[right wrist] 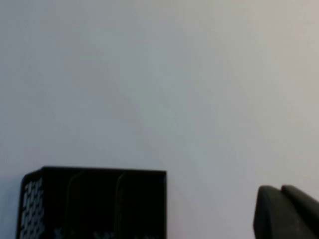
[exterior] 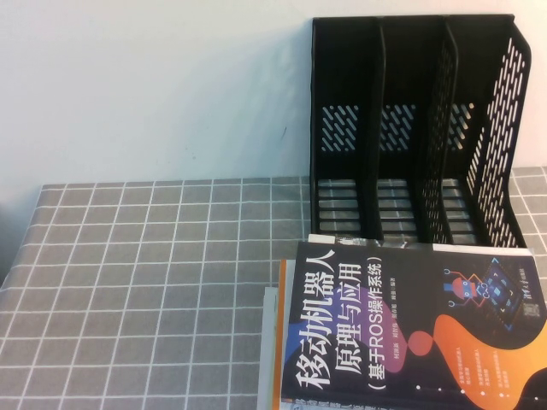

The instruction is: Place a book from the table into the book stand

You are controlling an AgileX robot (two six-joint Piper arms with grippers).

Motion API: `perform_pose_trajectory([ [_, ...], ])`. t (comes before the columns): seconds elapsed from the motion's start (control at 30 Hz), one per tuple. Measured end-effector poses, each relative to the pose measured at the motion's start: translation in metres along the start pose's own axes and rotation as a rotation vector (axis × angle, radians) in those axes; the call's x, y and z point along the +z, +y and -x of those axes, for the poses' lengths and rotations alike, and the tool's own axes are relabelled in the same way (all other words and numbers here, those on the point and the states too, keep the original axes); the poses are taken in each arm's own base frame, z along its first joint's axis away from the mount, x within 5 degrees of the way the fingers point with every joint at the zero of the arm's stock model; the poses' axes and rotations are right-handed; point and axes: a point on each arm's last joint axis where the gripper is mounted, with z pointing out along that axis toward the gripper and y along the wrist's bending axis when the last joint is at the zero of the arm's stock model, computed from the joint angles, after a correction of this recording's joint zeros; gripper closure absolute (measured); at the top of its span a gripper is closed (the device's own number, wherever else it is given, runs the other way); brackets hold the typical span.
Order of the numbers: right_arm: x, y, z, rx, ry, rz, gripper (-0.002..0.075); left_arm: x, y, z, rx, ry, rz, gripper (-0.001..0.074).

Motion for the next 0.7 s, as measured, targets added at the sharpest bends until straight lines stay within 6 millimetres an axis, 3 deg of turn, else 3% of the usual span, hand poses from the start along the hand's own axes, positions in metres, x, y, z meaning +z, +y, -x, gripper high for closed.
perform_pose_trajectory([
  [0.13,0.009,0.013,0.017,-0.033,0.186,0.159,0.0729,0.018,-0.006,0.007,0.014,0.202,-0.004,0.0738],
  [0.27,0.028,0.025,0.018,-0.024,0.45,0.307,0.0729,0.042,-0.019,0.003,-0.039,0.354,-0.097,0.0738],
  [0.53,0.084,0.038,-0.002,0.051,1.045,0.503,0.0729,0.086,-0.053,-0.008,-0.237,0.54,-0.427,0.0738],
  [0.7,0.122,0.036,-0.023,0.052,1.198,0.501,0.0729,0.107,-0.065,-0.01,-0.369,0.581,-0.547,0.0738],
])
